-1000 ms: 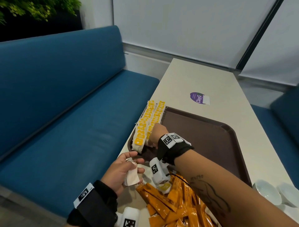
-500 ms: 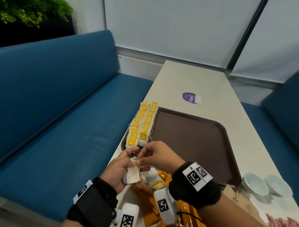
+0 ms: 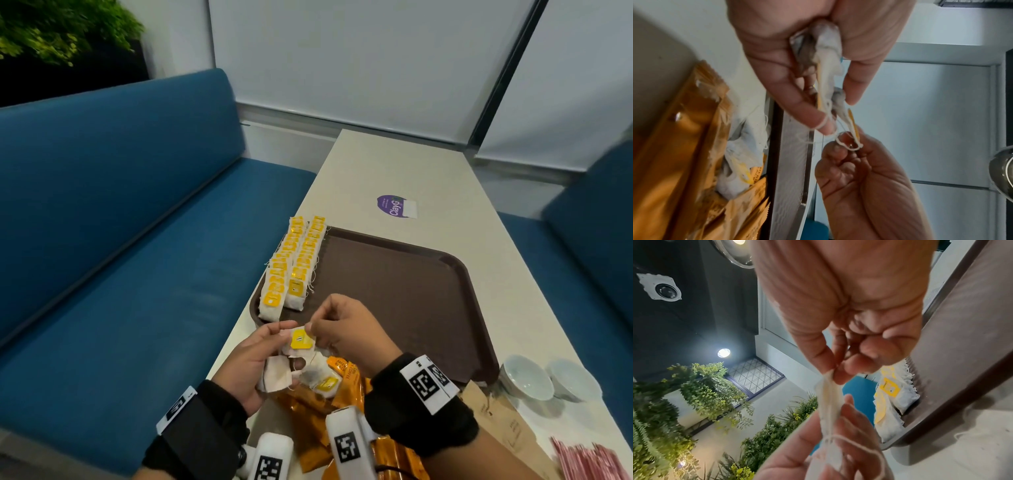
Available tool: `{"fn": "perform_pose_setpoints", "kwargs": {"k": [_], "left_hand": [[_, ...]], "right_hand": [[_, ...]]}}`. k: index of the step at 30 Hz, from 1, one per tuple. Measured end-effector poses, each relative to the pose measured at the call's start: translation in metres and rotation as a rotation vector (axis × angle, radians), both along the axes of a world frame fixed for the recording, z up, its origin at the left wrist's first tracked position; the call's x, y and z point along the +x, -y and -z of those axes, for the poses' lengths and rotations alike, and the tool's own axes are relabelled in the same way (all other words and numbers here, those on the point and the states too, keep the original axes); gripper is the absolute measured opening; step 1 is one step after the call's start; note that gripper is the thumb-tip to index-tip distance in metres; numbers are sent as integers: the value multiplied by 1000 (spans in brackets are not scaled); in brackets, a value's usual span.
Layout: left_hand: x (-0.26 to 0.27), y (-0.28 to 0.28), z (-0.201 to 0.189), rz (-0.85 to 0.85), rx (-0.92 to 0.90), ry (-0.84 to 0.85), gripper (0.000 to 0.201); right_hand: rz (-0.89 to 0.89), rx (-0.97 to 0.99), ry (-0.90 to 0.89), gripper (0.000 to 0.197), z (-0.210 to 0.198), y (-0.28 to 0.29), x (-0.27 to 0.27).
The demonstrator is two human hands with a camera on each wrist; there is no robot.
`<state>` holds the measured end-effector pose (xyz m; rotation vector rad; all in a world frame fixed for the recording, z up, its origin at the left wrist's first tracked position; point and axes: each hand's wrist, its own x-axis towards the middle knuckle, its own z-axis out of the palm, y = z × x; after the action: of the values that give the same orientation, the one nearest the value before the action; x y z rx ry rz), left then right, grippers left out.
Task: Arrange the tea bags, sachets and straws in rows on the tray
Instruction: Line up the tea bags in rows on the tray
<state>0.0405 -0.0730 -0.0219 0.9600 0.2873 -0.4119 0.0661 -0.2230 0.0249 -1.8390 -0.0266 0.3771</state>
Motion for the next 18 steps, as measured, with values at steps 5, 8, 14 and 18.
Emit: {"fn": "perform_pose_setpoints", "kwargs": {"k": [5, 8, 14, 18], "left_hand": [[2, -1, 1, -27, -3, 9, 34], [2, -4, 1, -9, 2, 16, 43], [5, -13, 4, -40, 4, -55, 16], [6, -22, 9, -63, 56, -85, 19]], "right_hand": [[-187, 61, -7, 28, -7, 3, -1], [-373, -89, 77, 29, -9, 4, 7], [-289, -150, 174, 14, -9, -4, 27], [-139, -142, 94, 24, -5, -13, 55]]}}
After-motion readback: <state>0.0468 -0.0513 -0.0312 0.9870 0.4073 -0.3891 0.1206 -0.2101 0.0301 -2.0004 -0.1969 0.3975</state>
